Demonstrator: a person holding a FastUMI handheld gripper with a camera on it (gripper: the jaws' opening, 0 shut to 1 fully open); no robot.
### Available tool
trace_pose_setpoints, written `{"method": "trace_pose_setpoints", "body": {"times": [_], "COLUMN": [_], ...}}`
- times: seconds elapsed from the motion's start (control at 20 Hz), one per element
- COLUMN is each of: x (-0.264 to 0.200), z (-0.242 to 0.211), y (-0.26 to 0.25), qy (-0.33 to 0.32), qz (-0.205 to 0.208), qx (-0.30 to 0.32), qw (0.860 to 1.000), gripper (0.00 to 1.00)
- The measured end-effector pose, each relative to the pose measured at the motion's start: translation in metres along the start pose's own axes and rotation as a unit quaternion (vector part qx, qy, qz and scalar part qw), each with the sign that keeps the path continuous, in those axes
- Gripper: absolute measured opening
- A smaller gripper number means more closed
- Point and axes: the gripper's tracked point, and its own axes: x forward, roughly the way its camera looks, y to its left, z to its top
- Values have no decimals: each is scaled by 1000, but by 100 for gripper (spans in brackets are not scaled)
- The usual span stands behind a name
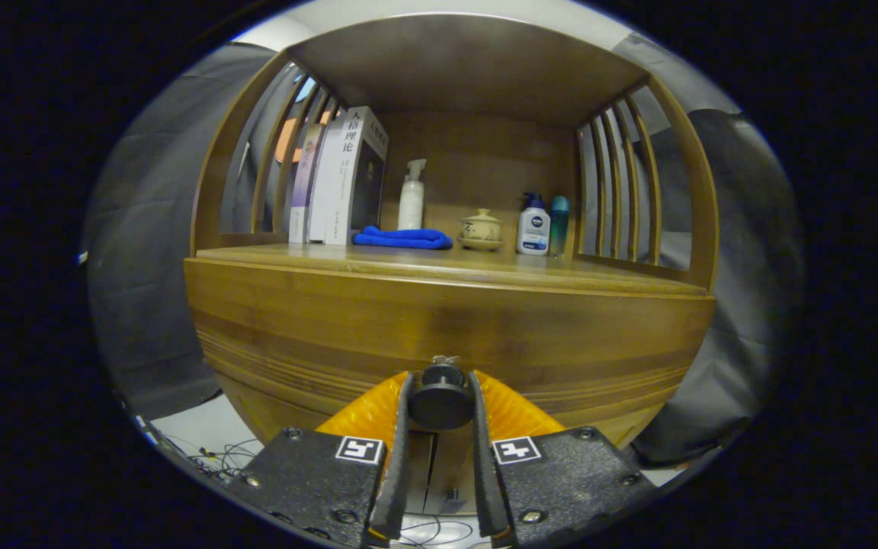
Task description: Pull open the drawer, take out the items inside it, and place them on the countertop above the cabinet.
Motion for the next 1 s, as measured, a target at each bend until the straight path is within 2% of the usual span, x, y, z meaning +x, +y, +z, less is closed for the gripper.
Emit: {"method": "trace_pose_setpoints", "body": {"times": [1.0], "x": [-116], "z": [-26], "y": [-2], "qy": [-9], "qz": [19], "qx": [31], "qw": [999], "gripper": [38]}}
